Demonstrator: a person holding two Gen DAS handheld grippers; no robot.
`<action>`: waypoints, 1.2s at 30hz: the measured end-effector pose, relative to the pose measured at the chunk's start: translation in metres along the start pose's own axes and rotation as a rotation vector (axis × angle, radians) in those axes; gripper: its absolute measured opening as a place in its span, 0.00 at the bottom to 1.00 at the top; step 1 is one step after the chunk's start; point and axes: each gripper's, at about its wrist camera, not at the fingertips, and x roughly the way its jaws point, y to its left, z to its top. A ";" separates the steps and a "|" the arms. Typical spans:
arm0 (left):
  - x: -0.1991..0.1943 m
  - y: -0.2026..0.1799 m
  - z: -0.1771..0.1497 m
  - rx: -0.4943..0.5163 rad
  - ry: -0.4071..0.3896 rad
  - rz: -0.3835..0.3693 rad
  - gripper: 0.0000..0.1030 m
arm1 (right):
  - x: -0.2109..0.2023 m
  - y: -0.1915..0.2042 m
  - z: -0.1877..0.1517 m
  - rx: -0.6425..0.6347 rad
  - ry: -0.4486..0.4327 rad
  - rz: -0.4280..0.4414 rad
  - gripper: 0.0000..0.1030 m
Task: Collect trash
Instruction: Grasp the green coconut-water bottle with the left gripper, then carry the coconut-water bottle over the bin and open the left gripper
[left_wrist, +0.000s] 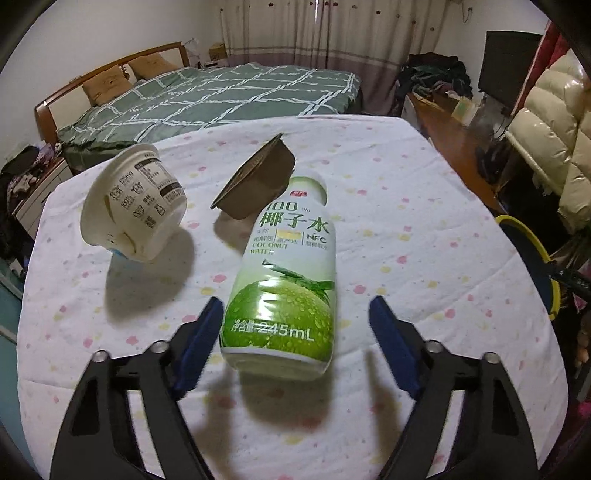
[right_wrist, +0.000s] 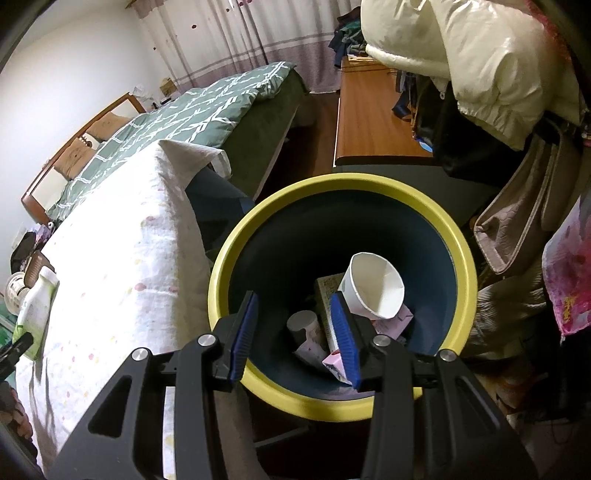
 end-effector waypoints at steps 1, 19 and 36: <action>0.003 -0.001 0.000 -0.003 0.004 0.000 0.69 | 0.000 0.000 0.000 0.000 -0.001 0.001 0.38; -0.058 -0.007 0.002 0.055 -0.192 0.108 0.50 | -0.015 -0.001 -0.003 -0.002 -0.022 0.027 0.38; -0.132 -0.049 -0.006 0.140 -0.261 0.044 0.50 | -0.047 -0.010 -0.014 -0.001 -0.064 0.070 0.38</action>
